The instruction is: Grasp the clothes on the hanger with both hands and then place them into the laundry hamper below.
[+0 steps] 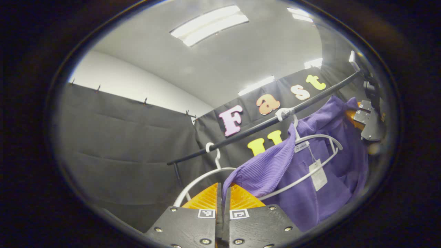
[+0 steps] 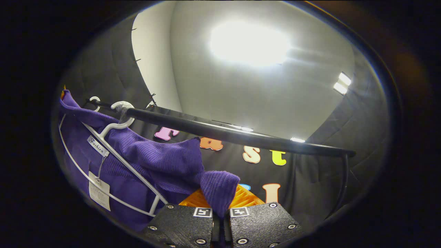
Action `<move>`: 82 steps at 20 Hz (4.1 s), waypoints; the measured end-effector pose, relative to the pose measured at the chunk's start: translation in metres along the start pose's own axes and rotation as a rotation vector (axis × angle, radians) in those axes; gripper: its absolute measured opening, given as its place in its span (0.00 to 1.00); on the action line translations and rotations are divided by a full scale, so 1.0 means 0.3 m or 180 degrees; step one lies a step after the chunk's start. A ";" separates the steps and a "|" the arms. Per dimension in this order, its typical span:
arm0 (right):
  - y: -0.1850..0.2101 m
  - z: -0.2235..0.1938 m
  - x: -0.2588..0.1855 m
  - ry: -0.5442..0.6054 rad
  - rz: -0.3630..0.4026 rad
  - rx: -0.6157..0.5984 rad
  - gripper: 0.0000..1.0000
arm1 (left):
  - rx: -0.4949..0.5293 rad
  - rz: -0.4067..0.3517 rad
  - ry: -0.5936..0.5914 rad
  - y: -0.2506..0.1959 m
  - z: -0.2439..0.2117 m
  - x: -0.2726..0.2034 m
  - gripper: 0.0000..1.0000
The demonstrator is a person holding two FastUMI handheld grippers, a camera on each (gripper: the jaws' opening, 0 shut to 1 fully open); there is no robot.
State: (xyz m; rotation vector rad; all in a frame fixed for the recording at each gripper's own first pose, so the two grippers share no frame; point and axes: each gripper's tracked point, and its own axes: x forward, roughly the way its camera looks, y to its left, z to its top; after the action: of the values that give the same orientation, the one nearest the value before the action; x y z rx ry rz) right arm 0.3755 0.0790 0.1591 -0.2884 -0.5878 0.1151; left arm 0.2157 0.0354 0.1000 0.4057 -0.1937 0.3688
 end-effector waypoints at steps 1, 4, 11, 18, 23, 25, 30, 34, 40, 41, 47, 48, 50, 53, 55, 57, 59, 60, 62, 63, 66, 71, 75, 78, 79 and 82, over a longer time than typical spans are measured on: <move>0.005 0.001 0.015 -0.0034 0.0010 -0.0035 0.02 | 0.0093 0.0015 -0.0054 0.017 0.016 0.013 0.00; 0.034 -0.041 0.062 0.0002 0.0041 -0.0068 0.04 | 0.0271 0.0064 -0.0167 0.055 0.043 0.079 0.05; 0.117 -0.237 0.097 0.0434 0.0167 -0.0044 0.03 | 0.0263 -0.0183 -0.0169 0.010 -0.061 0.221 0.00; 0.187 -0.486 0.093 0.1228 0.0414 0.0613 0.04 | 0.0022 -0.0409 -0.0046 -0.092 -0.154 0.258 0.00; 0.218 -0.546 0.046 0.1399 0.0490 0.0685 0.04 | -0.0037 -0.0418 -0.0033 -0.098 -0.192 0.246 0.00; 0.230 -0.559 0.036 0.1452 0.0547 0.0681 0.04 | -0.0088 -0.0400 -0.0032 -0.084 -0.198 0.235 0.00; 0.301 -0.605 0.020 0.1705 0.0656 0.0916 0.04 | -0.0119 -0.0369 -0.0030 -0.055 -0.203 0.238 0.00; 0.361 -0.613 -0.020 0.1813 0.0704 0.1116 0.04 | -0.0155 -0.0360 -0.0021 -0.031 -0.219 0.189 0.00; 0.423 -0.744 -0.011 0.2426 0.0737 0.2046 0.04 | -0.0238 -0.0502 0.0012 -0.067 -0.208 0.121 0.00; 0.445 -0.767 -0.037 0.2517 0.0752 0.2143 0.04 | -0.0231 -0.0533 0.0044 -0.091 -0.222 0.122 0.00; 0.469 -0.724 -0.204 0.2391 0.0912 0.1847 0.04 | -0.0364 -0.0498 0.0122 -0.101 -0.275 0.077 0.05; 0.466 -0.703 -0.235 0.2373 0.0923 0.1849 0.05 | -0.0388 -0.0478 0.0141 -0.083 -0.286 0.053 0.00; 0.454 -0.649 -0.288 0.2332 0.0930 0.1856 0.05 | -0.0469 -0.0461 0.0167 -0.059 -0.299 -0.008 0.05; 0.441 -0.534 -0.364 0.2222 0.0939 0.1863 0.05 | -0.0582 -0.0455 0.0146 -0.020 -0.290 -0.058 0.00; 0.424 -0.440 -0.389 0.2106 0.0942 0.1848 0.05 | -0.0628 -0.0464 0.0065 0.007 -0.249 -0.088 0.00; 0.416 -0.353 -0.415 0.2001 0.0952 0.1811 0.05 | -0.0686 -0.0516 0.0004 0.025 -0.223 -0.122 0.00; 0.419 -0.284 -0.453 0.1937 0.0971 0.1782 0.05 | -0.0741 -0.0554 0.0010 0.045 -0.223 -0.166 0.00; 0.426 -0.245 -0.476 0.1906 0.0989 0.1771 0.05 | -0.0777 -0.0568 0.0021 0.054 -0.227 -0.189 0.00; 0.448 -0.173 -0.519 0.1841 0.1040 0.1717 0.05 | -0.0841 -0.0583 0.0040 0.071 -0.244 -0.214 0.00; 0.456 -0.140 -0.546 0.1798 0.1066 0.1696 0.05 | -0.0870 -0.0580 0.0054 0.082 -0.257 -0.224 0.00; 0.515 -0.040 -0.652 0.1733 0.1190 0.1640 0.05 | -0.0936 -0.0589 0.0086 0.125 -0.280 -0.285 0.00; 0.582 0.126 -0.781 0.1625 0.1327 0.1624 0.05 | -0.1102 -0.0818 0.0033 0.144 -0.235 -0.425 0.00; 0.587 0.225 -0.871 0.1653 0.1277 0.1719 0.05 | -0.1286 -0.1164 -0.0027 0.064 -0.178 -0.501 0.05; 0.587 0.261 -0.937 0.1714 0.1273 0.1636 0.06 | -0.1454 -0.1371 0.0001 -0.018 -0.171 -0.533 0.00; 0.591 0.258 -0.960 0.1743 0.1268 0.1576 0.06 | -0.1522 -0.1435 0.0036 -0.042 -0.181 -0.556 0.00; 0.614 0.201 -1.034 0.1921 0.1290 0.1463 0.06 | -0.1645 -0.1599 0.0183 -0.119 -0.231 -0.612 0.00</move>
State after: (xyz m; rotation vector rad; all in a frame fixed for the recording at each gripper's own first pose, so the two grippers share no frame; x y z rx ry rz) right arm 0.0806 0.2102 -0.0126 0.0177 0.1106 0.5262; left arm 0.0689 -0.0230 -0.0218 -0.0736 -0.1185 -0.1682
